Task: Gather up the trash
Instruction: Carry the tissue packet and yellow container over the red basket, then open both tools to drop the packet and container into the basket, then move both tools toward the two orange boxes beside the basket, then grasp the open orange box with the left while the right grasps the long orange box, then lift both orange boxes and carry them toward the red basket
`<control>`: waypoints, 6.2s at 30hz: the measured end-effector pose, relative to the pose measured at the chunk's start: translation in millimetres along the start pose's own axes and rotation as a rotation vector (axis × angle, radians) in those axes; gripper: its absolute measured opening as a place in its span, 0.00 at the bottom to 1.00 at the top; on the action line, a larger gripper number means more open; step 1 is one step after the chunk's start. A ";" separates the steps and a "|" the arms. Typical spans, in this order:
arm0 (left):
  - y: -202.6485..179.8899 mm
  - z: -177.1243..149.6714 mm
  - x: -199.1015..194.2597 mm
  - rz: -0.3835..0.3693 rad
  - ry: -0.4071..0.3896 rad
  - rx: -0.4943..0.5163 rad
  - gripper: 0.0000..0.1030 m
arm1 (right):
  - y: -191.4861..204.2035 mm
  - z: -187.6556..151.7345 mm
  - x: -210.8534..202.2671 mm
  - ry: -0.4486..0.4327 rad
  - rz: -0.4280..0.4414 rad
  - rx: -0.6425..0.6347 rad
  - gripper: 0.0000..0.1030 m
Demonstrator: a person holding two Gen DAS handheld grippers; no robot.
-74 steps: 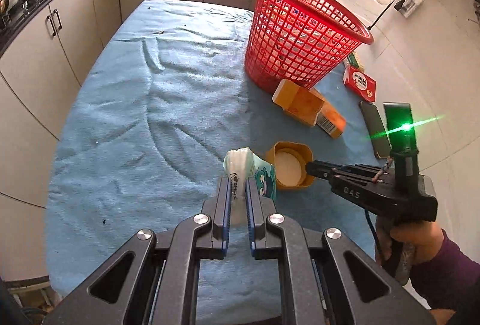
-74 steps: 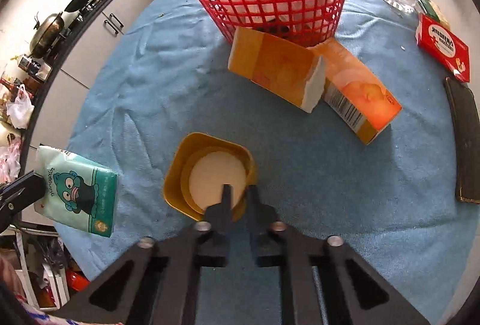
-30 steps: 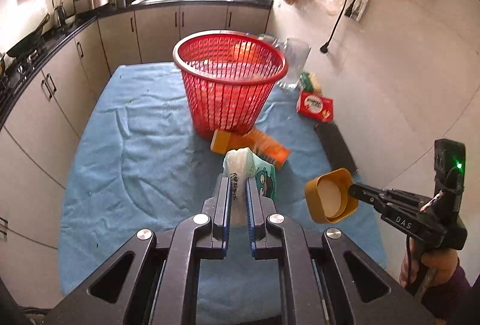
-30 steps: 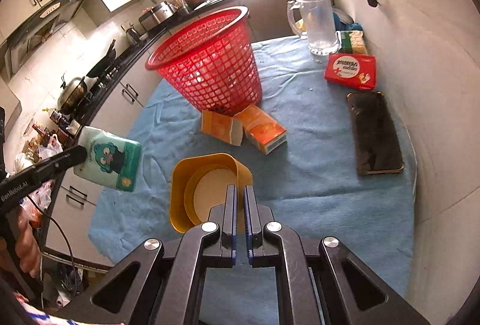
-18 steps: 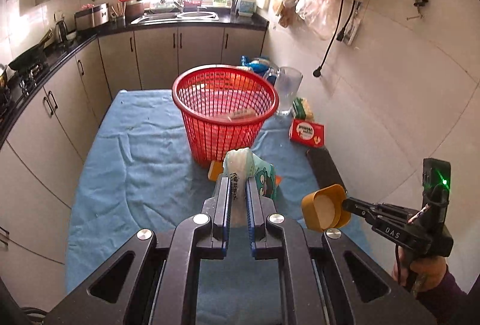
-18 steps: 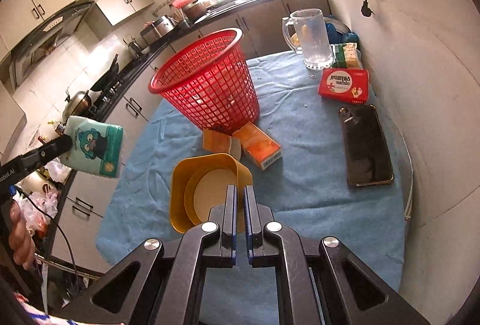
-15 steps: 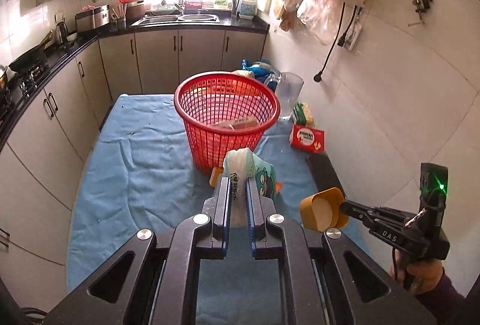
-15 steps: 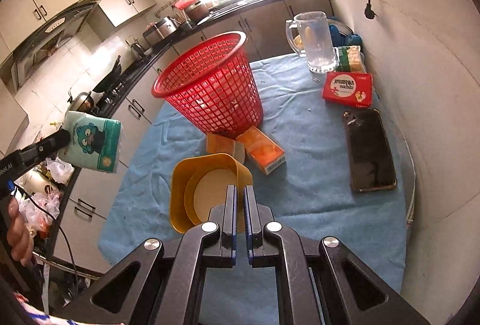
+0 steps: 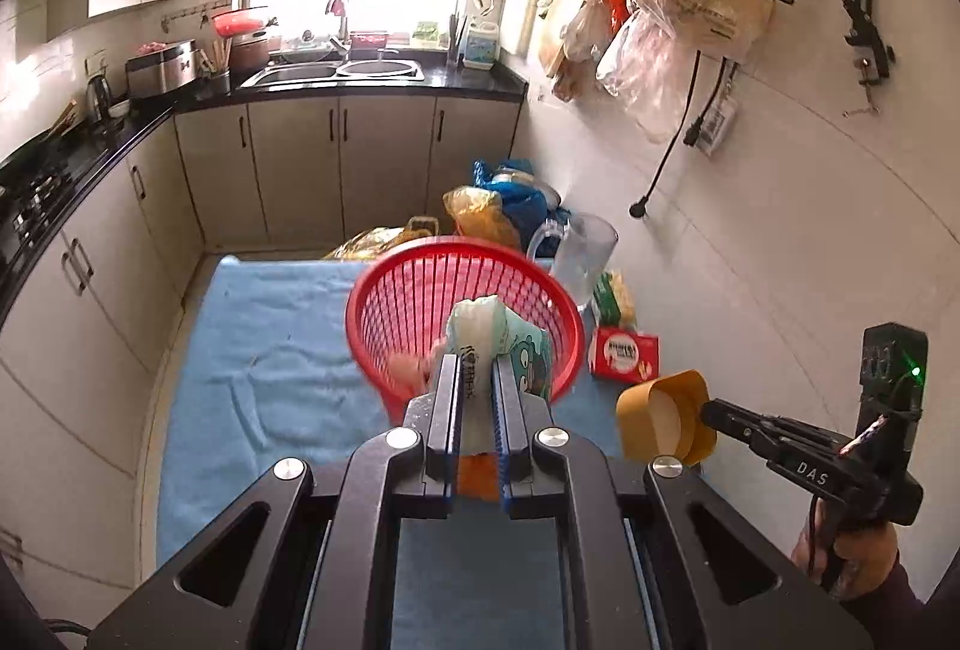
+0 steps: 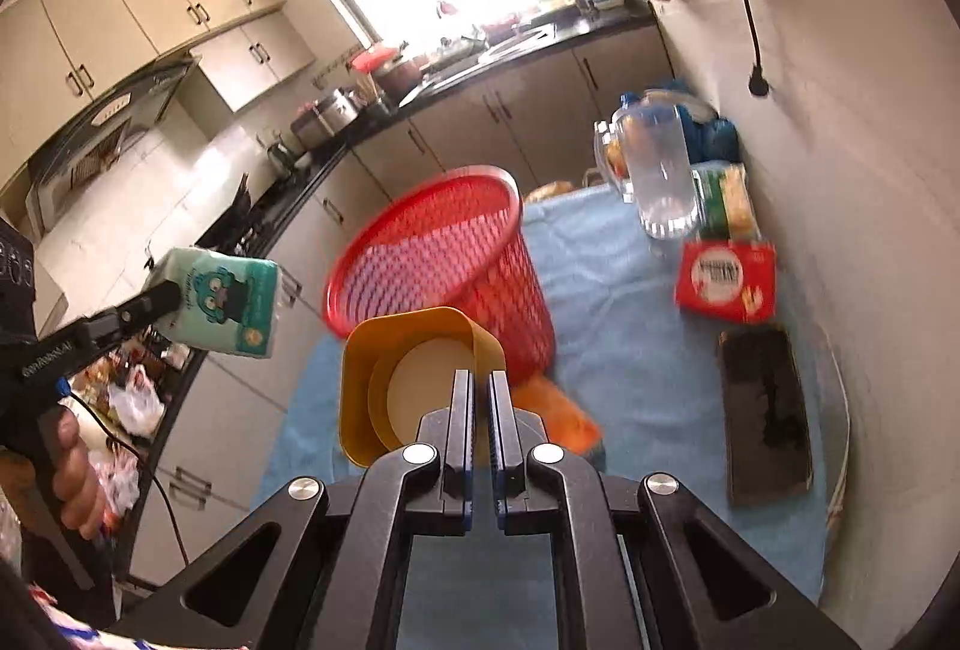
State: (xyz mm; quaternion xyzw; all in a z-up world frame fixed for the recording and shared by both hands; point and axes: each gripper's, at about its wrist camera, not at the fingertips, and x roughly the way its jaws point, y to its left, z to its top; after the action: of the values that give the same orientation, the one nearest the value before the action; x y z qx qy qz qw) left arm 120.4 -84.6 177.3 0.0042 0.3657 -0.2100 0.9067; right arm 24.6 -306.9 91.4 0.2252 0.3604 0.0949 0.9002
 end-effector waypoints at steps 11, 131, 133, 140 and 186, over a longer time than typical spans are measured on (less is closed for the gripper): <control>26.0 40.5 90.9 0.008 0.052 0.027 0.09 | 29.3 71.2 70.6 -0.036 -0.067 -0.039 0.05; 86.2 -169.8 226.2 0.001 0.481 -0.405 0.74 | -42.5 -63.2 225.1 0.356 -0.230 -0.249 0.83; 83.8 -172.2 227.9 0.005 0.488 -0.400 0.74 | -41.5 -64.0 226.9 0.357 -0.237 -0.241 0.80; 70.8 -170.9 231.1 0.053 0.508 -0.306 0.45 | -45.7 -72.6 221.4 0.399 -0.231 -0.166 0.52; 40.5 -159.3 38.4 0.269 0.272 -0.122 0.44 | 22.3 -114.0 80.7 0.245 -0.120 -0.110 0.52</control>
State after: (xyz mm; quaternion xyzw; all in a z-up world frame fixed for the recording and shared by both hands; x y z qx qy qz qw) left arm 55.3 -36.5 29.1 0.0266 0.4929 -0.0619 0.8675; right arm 3.8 -221.9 -19.8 0.1402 0.4746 0.0874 0.8646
